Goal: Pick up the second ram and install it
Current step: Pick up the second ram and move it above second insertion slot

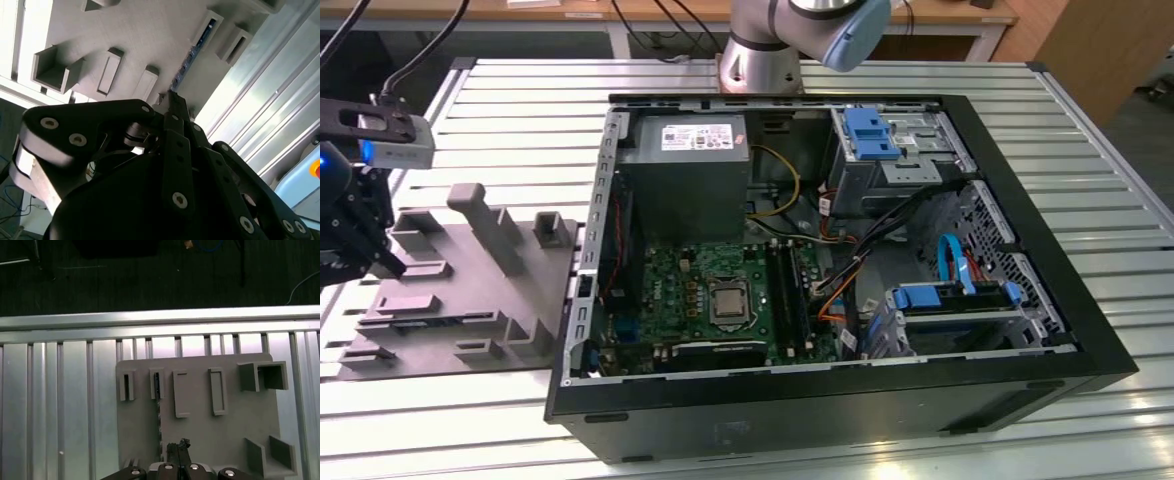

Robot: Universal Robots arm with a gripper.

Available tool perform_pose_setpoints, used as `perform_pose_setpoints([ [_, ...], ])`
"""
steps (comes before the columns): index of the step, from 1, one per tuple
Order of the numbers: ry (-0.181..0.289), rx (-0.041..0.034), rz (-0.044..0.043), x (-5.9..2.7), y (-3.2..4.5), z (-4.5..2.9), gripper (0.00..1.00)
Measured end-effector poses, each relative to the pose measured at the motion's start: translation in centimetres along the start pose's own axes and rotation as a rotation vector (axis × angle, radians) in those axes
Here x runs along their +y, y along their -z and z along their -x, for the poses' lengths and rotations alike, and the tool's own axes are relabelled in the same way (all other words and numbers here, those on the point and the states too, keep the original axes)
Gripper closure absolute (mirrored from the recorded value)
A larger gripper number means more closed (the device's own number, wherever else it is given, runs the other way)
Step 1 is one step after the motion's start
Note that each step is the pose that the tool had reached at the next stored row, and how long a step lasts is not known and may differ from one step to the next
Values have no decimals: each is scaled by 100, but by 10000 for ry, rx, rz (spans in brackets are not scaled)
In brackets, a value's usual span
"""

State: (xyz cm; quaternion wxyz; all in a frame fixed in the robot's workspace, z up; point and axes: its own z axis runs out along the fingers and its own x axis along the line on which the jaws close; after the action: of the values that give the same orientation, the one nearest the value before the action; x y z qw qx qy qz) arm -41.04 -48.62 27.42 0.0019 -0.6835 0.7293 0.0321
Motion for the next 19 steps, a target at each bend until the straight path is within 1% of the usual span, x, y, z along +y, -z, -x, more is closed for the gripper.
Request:
perform_pose_setpoints([
  [4, 27, -4, 2, -3, -40, -14, 89],
  [10, 38, -2, 4, -7, -127, -42, 89],
  [15, 48, -2, 4, 9, -172, -76, 89],
  [19, 83, -2, 4, 12, -221, -120, 89],
])
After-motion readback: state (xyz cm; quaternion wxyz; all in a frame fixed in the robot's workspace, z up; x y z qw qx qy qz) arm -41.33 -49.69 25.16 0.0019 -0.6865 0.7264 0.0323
